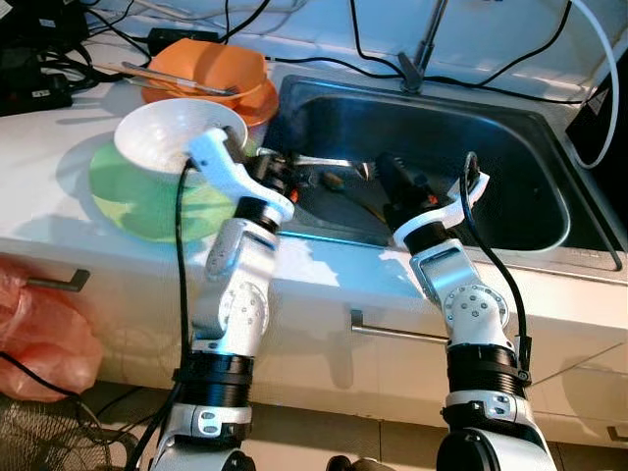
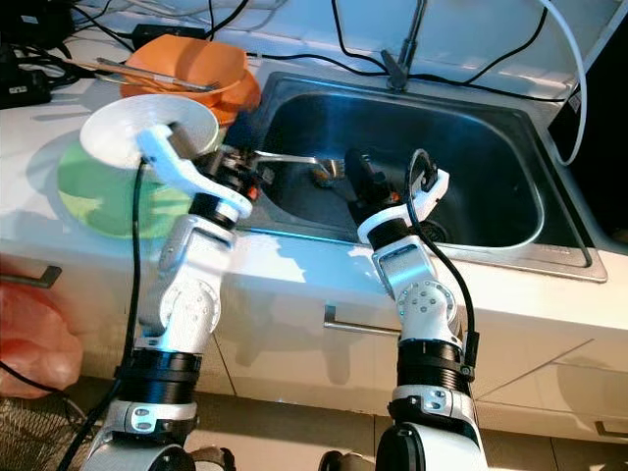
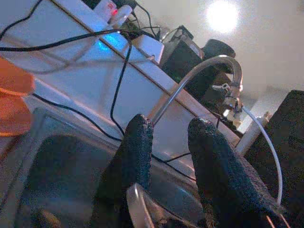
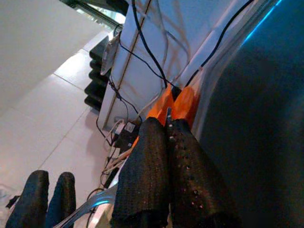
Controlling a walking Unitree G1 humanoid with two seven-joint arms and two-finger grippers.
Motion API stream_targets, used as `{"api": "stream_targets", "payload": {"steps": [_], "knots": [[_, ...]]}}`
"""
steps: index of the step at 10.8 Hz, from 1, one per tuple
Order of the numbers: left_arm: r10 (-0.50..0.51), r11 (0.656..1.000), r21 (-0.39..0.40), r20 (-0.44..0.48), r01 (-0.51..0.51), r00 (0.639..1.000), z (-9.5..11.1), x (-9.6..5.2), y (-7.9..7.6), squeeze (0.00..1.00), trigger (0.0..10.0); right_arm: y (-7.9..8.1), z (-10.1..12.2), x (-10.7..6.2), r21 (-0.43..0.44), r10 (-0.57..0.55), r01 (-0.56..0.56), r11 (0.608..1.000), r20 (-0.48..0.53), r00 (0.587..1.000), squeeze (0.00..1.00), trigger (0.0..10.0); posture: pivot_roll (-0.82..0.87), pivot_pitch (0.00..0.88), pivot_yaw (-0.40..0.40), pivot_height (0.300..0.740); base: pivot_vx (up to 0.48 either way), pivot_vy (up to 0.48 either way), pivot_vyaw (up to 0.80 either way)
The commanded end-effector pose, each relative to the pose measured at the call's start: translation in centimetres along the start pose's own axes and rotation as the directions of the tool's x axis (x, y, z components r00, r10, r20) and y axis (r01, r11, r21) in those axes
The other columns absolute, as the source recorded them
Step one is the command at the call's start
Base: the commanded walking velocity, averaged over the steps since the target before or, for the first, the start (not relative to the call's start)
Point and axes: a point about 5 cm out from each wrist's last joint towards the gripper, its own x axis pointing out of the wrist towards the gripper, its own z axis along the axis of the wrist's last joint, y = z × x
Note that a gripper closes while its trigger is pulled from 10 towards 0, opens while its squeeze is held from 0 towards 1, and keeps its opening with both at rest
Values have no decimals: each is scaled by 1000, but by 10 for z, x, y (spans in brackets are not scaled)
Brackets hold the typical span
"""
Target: Kitchen organization
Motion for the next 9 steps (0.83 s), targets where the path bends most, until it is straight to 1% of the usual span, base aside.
{"api": "stream_targets", "payload": {"steps": [1,4,5,6,7,8,9], "knots": [[-38,999,-17,-35,37,999,-10,1,-11,1000,10000,10,-5,8,45,32,-33,998,16,999,0,0,124,92,-83,740,0,0,0],[-34,999,-17,-37,34,999,-10,1,-10,1000,10000,8,7,10,133,2,-13,991,87,996,0,0,123,91,-83,740,0,0,0],[-42,999,-22,-41,41,998,-10,0,-11,129,10000,7,14,12,198,-20,-7,980,132,991,0,0,124,90,-83,740,0,0,0],[-48,998,-33,-43,46,998,-11,-1,-12,0,10000,6,19,12,221,-34,-1,975,155,987,0,0,123,90,-82,740,0,0,0],[-53,998,-34,-42,51,998,-11,-1,-13,0,10000,4,23,12,251,-49,4,968,176,983,0,0,123,89,-82,740,0,0,0],[-55,998,-36,-42,54,998,-10,-1,-13,0,10000,-1,28,11,273,-89,30,961,207,974,0,0,122,89,-82,740,0,0,0],[-57,998,-37,-42,55,998,-10,0,-13,0,10000,-2,31,11,262,-107,48,964,214,971,0,0,123,90,-82,740,0,0,0]]}}
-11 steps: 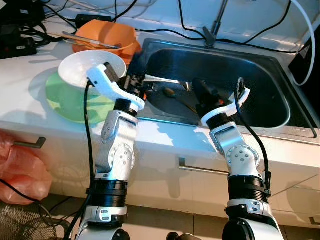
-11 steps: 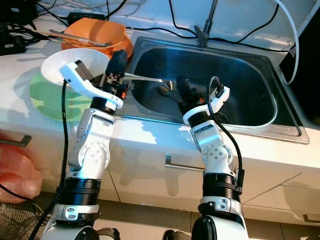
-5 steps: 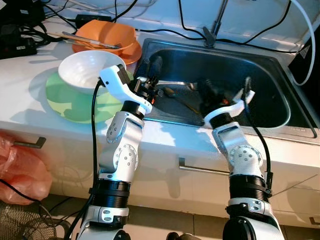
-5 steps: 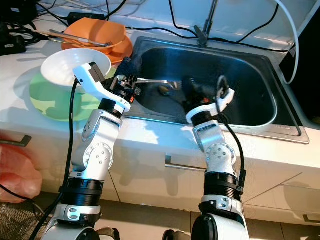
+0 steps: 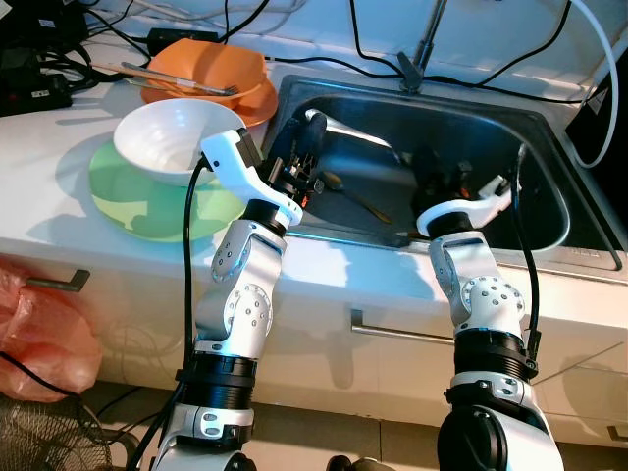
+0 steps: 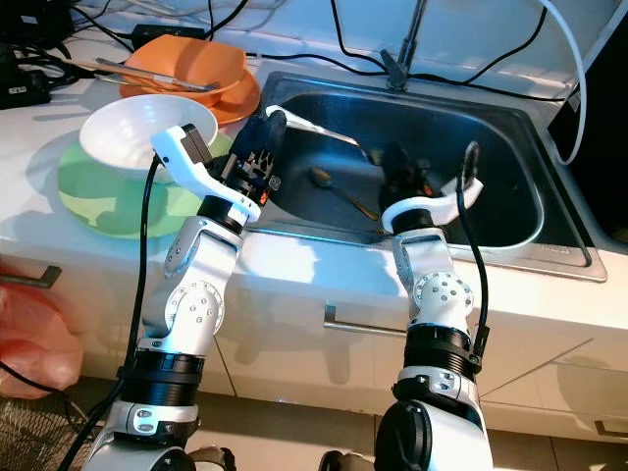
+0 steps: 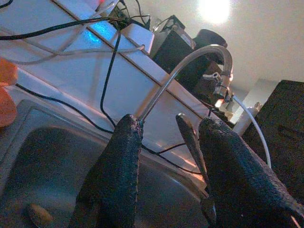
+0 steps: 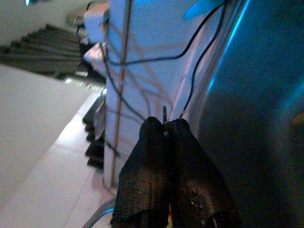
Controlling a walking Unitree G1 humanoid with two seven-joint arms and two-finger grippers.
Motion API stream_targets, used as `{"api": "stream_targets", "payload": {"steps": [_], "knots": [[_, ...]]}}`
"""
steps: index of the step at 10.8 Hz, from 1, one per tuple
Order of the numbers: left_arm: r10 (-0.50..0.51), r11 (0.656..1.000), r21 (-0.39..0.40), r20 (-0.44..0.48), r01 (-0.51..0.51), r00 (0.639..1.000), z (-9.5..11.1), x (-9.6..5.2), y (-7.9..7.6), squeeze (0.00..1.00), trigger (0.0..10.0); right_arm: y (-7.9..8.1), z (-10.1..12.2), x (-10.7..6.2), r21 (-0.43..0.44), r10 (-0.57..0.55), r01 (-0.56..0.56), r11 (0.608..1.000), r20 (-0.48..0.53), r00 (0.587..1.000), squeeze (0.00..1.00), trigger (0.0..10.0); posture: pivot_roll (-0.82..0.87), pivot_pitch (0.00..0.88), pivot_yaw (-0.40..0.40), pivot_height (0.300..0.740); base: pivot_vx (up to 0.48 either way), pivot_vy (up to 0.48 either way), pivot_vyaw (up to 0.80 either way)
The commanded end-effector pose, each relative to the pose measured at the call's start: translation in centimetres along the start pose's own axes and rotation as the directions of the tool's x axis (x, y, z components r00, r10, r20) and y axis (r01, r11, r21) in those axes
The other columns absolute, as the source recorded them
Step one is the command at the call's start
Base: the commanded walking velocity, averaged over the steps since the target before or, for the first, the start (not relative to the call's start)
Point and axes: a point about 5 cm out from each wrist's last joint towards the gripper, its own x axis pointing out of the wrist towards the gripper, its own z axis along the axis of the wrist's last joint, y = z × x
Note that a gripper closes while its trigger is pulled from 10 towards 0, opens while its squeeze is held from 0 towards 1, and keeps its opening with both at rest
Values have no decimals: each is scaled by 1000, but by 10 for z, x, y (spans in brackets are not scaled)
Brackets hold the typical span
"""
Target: Kitchen organization
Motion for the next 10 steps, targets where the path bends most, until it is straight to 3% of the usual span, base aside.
{"api": "stream_targets", "payload": {"steps": [1,3,4,8,9,10], "knots": [[-22,999,-26,-7,22,1000,-5,0,-8,0,10000,4,0,7,5,-26,26,1000,45,999,0,0,125,88,-83,740,0,0,0],[-26,1000,-18,-7,26,1000,-4,-1,-8,0,10000,-4,12,9,-75,-118,127,989,114,986,0,0,127,87,-83,740,0,0,0],[-27,1000,-12,-12,27,1000,-5,-1,-8,0,10000,-10,19,8,-153,-176,202,967,167,970,0,10000,127,85,-83,740,0,0,0],[-28,1000,-6,-15,28,1000,-5,-2,-8,0,10000,-14,25,7,-210,-214,257,943,207,955,0,10000,129,84,-84,740,0,0,0],[-35,999,15,-26,35,999,-8,-4,-9,0,10000,-2,26,11,-519,-152,258,815,238,959,0,10000,128,76,-83,740,0,0,0],[-39,999,21,-26,39,999,-8,-4,-10,0,10000,1,24,12,-566,-129,245,787,237,963,0,10000,129,74,-83,740,0,0,0]]}}
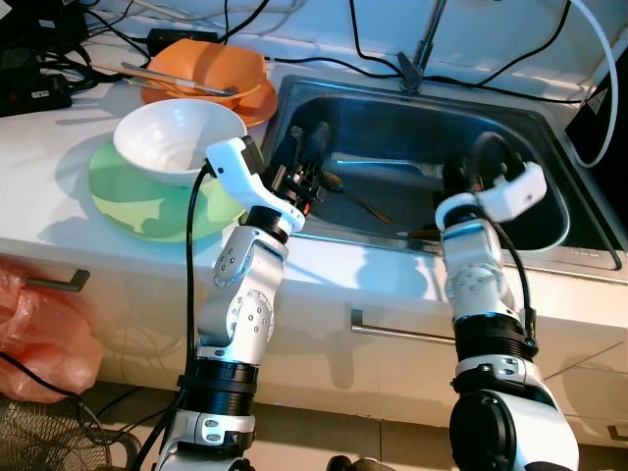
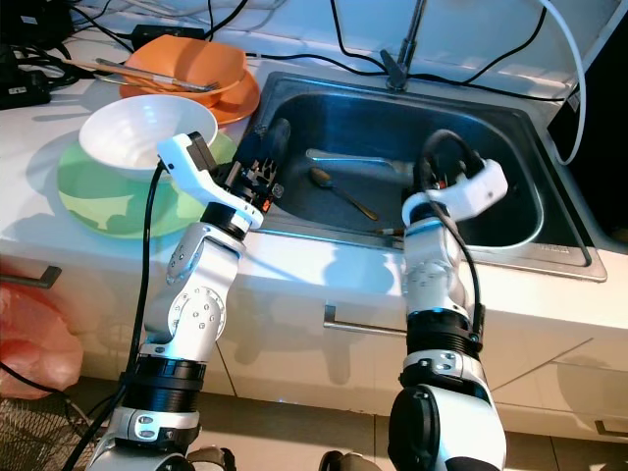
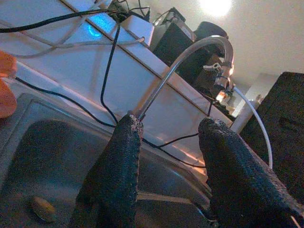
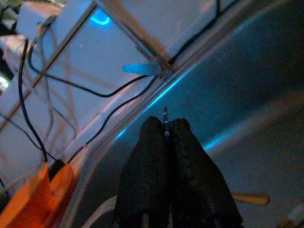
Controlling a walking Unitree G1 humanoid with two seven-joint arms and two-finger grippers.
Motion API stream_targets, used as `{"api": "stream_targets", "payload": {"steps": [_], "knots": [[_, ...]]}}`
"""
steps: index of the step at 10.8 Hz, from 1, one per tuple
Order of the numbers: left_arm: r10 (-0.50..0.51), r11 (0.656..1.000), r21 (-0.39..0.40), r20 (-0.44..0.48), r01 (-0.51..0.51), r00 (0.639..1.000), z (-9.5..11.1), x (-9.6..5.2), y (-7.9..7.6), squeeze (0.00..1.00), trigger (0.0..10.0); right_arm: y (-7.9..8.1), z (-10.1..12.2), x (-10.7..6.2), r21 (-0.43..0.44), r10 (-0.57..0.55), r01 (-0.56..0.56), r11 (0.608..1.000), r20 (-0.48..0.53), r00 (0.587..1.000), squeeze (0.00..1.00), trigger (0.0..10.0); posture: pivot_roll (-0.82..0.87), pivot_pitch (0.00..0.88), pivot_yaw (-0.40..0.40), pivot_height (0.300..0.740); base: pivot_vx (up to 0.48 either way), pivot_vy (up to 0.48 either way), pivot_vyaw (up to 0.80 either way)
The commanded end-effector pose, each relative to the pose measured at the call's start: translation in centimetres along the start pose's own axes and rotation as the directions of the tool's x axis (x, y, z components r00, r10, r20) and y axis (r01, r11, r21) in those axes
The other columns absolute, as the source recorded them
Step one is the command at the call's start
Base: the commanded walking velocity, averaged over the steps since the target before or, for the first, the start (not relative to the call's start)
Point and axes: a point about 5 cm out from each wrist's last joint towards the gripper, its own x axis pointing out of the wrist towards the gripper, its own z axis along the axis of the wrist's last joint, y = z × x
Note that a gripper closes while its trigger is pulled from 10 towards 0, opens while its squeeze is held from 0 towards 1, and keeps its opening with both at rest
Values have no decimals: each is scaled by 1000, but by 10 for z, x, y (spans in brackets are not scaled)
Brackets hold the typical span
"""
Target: Kitchen organization
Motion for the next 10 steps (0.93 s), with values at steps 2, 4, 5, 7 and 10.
{"api": "stream_targets", "payload": {"steps": [2,4,5,7,10], "knots": [[-50,999,15,-1,50,999,-2,0,-11,0,10000,10,4,1,-85,60,-57,995,34,998,0,10000,129,70,-86,740,0,0,0],[-60,998,35,-7,60,998,-2,0,-13,0,10000,16,1,0,-257,106,-93,962,38,994,0,10000,132,76,-90,740,0,0,0],[-65,996,60,-16,66,998,-3,-1,-13,0,10000,18,-1,-1,-324,123,-105,940,36,992,0,10000,132,78,-90,740,0,0,0],[1,963,268,-104,27,995,-7,-7,5,0,10000,20,-3,-2,-486,176,-140,863,28,984,0,10000,132,86,-91,740,0,0,0],[27,903,427,-170,49,985,-10,-13,14,0,10000,19,-5,-2,-549,184,-144,824,19,983,0,10000,133,91,-91,740,0,0,0]]}}
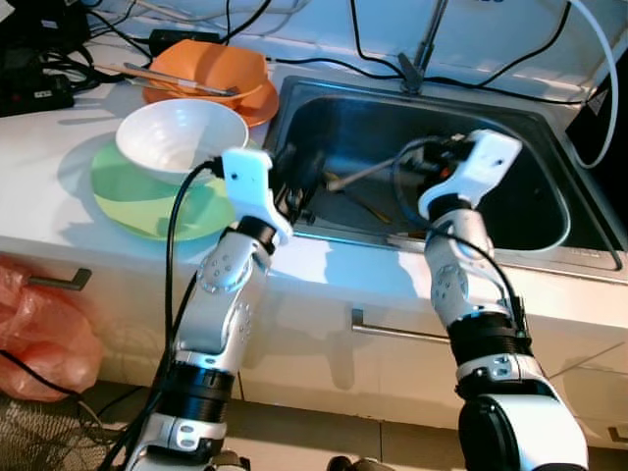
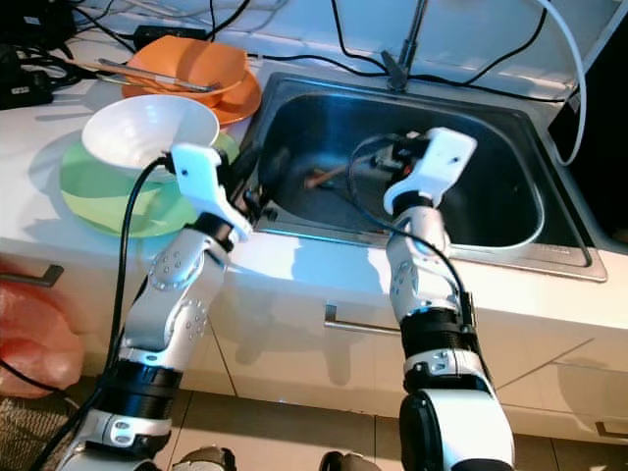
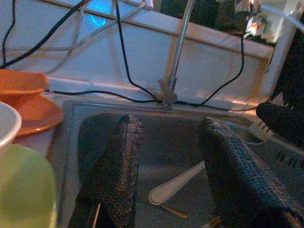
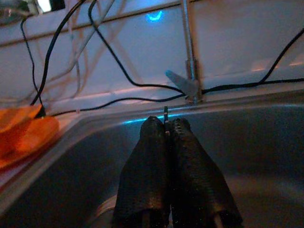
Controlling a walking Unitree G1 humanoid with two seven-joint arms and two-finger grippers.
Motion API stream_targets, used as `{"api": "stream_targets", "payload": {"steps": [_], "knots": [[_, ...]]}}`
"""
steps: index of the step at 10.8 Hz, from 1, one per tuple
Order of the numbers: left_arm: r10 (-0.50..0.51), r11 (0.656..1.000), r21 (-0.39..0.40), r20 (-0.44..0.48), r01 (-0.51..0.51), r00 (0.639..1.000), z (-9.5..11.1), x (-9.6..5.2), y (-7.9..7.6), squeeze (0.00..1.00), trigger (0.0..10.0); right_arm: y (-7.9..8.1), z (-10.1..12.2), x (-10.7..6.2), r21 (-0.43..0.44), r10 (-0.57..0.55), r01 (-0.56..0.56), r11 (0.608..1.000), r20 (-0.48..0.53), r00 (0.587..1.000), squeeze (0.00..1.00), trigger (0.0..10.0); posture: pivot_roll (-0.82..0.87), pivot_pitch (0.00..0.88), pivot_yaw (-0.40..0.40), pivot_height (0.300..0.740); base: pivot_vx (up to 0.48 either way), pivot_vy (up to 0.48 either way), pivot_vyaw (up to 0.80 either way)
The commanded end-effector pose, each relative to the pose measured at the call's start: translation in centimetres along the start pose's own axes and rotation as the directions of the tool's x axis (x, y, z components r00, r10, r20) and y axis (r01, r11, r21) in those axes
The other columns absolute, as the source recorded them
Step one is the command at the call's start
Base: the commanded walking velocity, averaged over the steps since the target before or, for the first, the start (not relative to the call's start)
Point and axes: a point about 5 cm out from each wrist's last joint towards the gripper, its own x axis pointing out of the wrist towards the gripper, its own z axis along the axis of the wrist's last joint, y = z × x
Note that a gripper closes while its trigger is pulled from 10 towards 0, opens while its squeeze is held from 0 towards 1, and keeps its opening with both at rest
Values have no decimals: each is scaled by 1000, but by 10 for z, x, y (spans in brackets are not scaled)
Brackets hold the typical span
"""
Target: Kitchen organization
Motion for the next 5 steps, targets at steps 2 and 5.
{"api": "stream_targets", "payload": {"steps": [2,5], "knots": [[-25,996,88,-60,30,998,-13,-2,-7,0,10000,-3,-1,-1,-66,16,-16,998,6,1000,0,10000,131,92,-93,740,0,0,0],[-30,991,126,-78,40,997,-18,-5,-10,0,10000,-1,-5,-3,-175,47,-46,983,3,999,0,10000,134,91,-94,740,0,0,0]]}}
